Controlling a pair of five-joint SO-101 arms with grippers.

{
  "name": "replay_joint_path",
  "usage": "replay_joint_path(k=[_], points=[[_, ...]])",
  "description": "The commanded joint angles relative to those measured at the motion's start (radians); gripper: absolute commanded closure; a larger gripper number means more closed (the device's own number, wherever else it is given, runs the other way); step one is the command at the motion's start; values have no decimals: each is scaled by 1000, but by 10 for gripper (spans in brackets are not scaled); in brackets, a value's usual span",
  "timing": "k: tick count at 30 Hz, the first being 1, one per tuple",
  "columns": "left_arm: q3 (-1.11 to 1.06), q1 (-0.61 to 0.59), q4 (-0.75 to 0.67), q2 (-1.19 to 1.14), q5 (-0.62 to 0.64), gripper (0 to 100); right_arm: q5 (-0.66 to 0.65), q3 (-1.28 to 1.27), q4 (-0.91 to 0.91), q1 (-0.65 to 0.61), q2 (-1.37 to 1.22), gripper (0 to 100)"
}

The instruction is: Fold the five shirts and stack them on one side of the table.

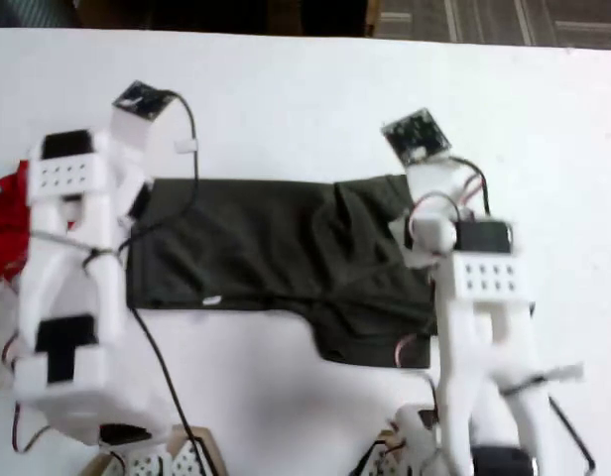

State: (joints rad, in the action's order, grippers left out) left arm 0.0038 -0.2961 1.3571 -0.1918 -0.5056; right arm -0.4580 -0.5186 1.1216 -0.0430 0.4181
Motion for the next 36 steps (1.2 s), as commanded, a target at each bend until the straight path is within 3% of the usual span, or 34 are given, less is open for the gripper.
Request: replay_joint_path(k=[1,13,18,27,36], points=[[159,48,18,-135,77,974,37,166,-24,-10,-191,981],[647,46,126,-614,103,974,41,588,27,-70,-763,981],[851,-6,169,-769,109,974,43,713,27,-47,-912,981],[1239,-92,359,-1002,25,974,43,868,33,41,-1089,981],[1365,-123,430,-1019,25,974,43,1048,288,38,-1053,981]])
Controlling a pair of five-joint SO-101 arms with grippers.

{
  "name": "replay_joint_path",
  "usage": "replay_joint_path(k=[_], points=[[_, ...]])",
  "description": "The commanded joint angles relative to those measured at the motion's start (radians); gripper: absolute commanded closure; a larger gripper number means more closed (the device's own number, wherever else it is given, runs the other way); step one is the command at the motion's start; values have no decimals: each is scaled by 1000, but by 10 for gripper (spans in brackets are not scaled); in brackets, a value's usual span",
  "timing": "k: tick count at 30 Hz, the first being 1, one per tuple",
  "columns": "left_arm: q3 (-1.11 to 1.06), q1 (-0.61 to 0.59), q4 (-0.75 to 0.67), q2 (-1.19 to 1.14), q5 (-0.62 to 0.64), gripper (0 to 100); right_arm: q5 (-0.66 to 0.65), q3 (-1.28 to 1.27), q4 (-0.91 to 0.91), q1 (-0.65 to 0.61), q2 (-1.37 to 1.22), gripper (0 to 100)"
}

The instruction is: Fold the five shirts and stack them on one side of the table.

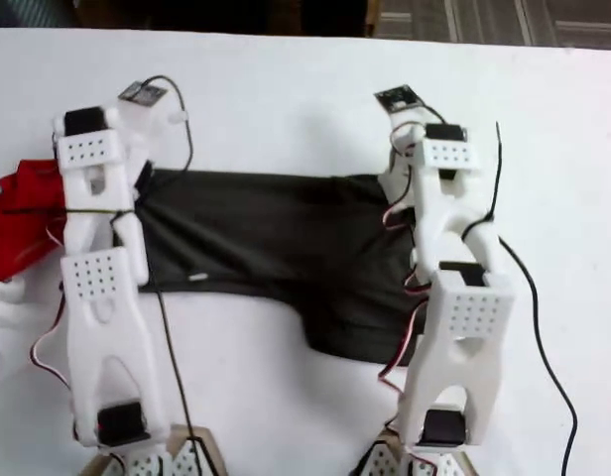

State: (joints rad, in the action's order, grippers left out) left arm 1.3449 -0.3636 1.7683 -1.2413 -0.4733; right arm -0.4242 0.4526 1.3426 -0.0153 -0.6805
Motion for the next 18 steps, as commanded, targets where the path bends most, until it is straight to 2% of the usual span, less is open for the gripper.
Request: replay_joint_path(k=[1,6,11,13,18], points=[[24,-55,18,46,-8,974,9,89,85,8,65,981],[5,-55,23,144,-8,974,9,101,104,-15,176,981],[-137,-12,18,270,-46,974,11,104,-8,-76,153,981],[-177,12,-6,295,-44,974,49,106,-67,-99,114,981],[-222,40,-97,239,-23,974,133,107,-196,-105,15,981]])
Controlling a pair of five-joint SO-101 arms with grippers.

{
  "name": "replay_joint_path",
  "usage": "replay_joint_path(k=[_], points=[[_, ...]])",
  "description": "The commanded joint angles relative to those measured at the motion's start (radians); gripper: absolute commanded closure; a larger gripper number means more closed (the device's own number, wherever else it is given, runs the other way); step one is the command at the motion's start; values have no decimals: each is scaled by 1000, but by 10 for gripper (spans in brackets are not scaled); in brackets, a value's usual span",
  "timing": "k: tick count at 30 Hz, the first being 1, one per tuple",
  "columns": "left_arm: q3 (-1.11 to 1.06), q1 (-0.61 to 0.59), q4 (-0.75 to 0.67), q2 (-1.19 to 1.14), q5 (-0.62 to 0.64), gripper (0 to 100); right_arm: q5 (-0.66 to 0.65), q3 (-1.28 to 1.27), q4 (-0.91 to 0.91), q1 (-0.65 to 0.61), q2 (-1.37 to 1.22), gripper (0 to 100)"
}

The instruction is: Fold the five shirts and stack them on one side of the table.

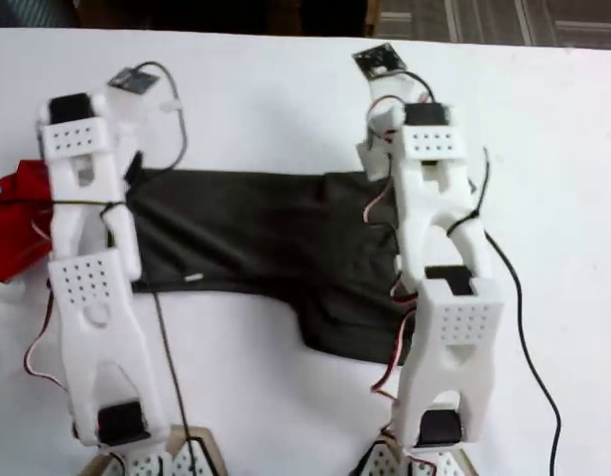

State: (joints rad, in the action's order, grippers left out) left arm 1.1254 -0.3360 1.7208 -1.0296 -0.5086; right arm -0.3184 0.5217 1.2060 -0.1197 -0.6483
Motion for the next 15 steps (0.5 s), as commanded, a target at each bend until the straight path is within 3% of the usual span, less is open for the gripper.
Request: replay_joint_path(k=[1,8,15], points=[[2,8,-61,8,23,974,29,38,-64,4,-36,981],[82,-68,-66,-109,26,974,29,38,-71,101,-147,981],[159,-80,25,-146,-15,974,29,38,-48,148,-128,981]])
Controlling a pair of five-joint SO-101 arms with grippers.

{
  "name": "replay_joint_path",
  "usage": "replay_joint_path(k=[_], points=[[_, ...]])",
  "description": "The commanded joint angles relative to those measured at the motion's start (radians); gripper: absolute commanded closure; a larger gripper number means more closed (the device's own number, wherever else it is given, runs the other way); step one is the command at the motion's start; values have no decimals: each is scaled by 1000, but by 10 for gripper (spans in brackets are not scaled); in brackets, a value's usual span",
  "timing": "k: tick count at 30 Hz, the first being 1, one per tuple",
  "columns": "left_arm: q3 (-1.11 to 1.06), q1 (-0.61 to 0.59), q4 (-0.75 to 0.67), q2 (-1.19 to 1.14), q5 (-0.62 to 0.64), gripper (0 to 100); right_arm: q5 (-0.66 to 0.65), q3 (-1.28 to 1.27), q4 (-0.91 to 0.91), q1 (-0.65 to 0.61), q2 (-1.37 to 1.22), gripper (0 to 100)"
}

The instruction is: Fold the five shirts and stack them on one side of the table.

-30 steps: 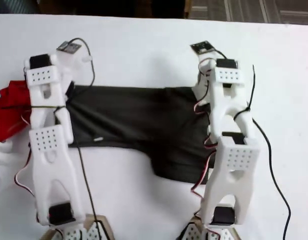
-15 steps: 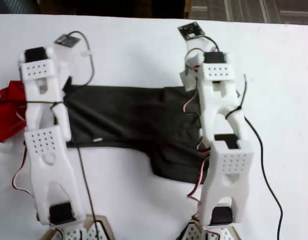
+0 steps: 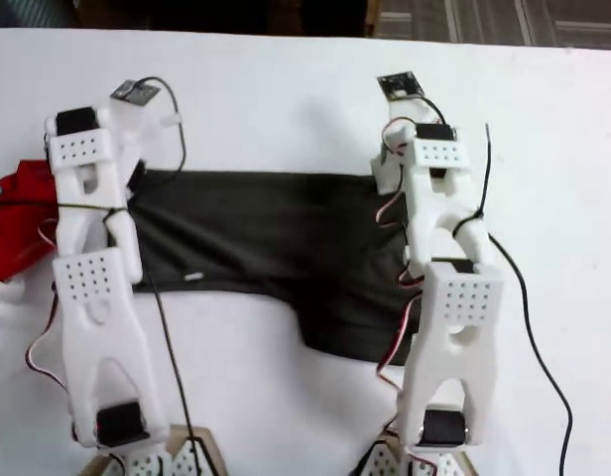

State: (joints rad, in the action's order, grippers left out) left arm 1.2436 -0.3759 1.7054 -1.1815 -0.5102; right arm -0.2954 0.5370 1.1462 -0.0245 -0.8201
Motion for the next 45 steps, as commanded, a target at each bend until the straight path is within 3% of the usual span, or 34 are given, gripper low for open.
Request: replay_joint_path(k=[1,6,11,26,30,38,45], points=[[56,-38,55,9,-14,974,6,23,22,47,68,981],[159,-44,84,26,-14,974,6,23,97,10,219,981],[88,-48,86,144,-14,974,6,23,163,5,351,981],[-685,-46,64,750,-55,973,6,21,401,5,561,981],[-954,-66,-28,875,-81,973,6,18,490,5,605,981],[-1523,-63,-385,1099,-81,973,6,14,581,4,659,981],[-1805,-86,-615,1226,-81,973,5,-117,619,2,776,981]])
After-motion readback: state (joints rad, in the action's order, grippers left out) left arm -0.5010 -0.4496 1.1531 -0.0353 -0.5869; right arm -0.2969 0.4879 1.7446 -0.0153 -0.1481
